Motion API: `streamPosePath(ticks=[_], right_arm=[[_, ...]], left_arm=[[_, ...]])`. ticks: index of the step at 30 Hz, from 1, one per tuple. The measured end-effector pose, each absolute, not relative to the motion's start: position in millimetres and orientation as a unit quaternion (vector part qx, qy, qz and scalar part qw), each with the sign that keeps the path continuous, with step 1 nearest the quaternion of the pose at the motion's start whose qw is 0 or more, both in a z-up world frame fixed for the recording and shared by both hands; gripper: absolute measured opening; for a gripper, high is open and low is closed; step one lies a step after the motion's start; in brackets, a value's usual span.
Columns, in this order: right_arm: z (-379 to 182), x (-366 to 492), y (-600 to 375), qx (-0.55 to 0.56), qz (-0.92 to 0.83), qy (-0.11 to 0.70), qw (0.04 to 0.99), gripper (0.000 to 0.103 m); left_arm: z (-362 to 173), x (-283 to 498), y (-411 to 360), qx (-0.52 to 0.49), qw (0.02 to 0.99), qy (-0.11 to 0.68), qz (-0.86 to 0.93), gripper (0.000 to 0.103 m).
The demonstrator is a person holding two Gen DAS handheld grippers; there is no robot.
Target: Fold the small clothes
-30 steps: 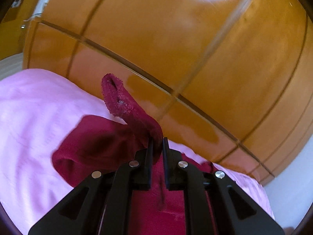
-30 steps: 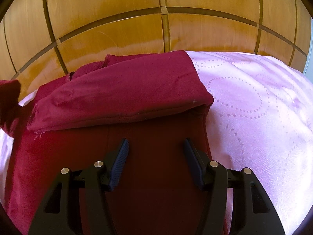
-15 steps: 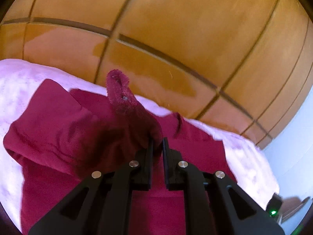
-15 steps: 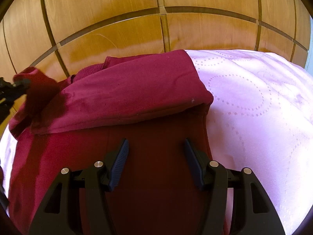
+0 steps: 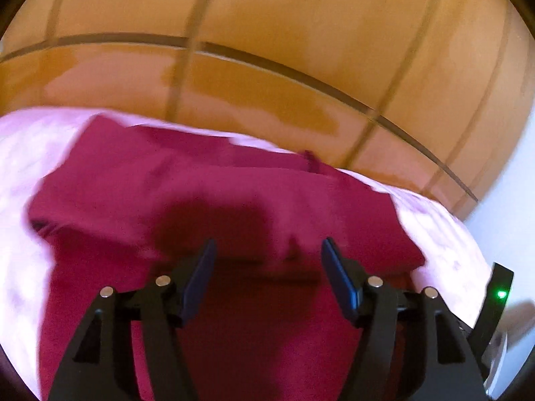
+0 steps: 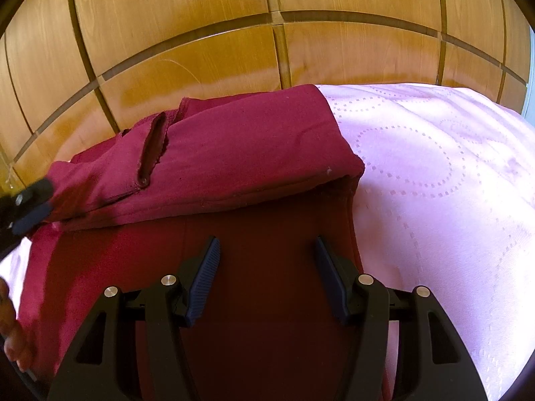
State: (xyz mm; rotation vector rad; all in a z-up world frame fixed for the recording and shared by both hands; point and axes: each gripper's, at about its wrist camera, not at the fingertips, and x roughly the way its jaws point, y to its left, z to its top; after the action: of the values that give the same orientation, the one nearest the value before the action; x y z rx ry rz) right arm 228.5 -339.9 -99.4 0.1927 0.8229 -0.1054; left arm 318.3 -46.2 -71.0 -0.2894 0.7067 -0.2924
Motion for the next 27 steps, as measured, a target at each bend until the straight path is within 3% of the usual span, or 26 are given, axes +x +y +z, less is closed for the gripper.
streamPosePath(ticks=[6, 14, 25, 26, 27], right_arm=[[-97.9, 226.5, -340.1, 0.095, -0.050, 0.394, 0.913, 0.058], [-64.9, 228.8, -320.6, 0.099, 0.030, 0.364, 0.926, 0.058], [-90.3, 326.2, -291.2, 0.212, 0.074, 0.452, 0.863, 0.057], [-91.7, 328.0, -286.4, 0.209, 0.073, 0.450, 0.865, 0.052], [-91.0, 329.3, -282.0, 0.202, 0.076, 0.447, 0.868, 0.030]], left_arm=[[-85.0, 303.3, 27.8, -0.166, 0.931, 0.326, 0.019, 0.064], [-122.4, 325.1, 74.2, -0.238, 0.890, 0.382, 0.076, 0.063], [-129.7, 332.7, 90.8, -0.270, 0.896, 0.349, 0.049, 0.065], [-129.0, 335.4, 88.3, -0.269, 0.896, 0.349, 0.050, 0.065], [-128.9, 336.4, 87.2, -0.268, 0.896, 0.350, 0.050, 0.065]])
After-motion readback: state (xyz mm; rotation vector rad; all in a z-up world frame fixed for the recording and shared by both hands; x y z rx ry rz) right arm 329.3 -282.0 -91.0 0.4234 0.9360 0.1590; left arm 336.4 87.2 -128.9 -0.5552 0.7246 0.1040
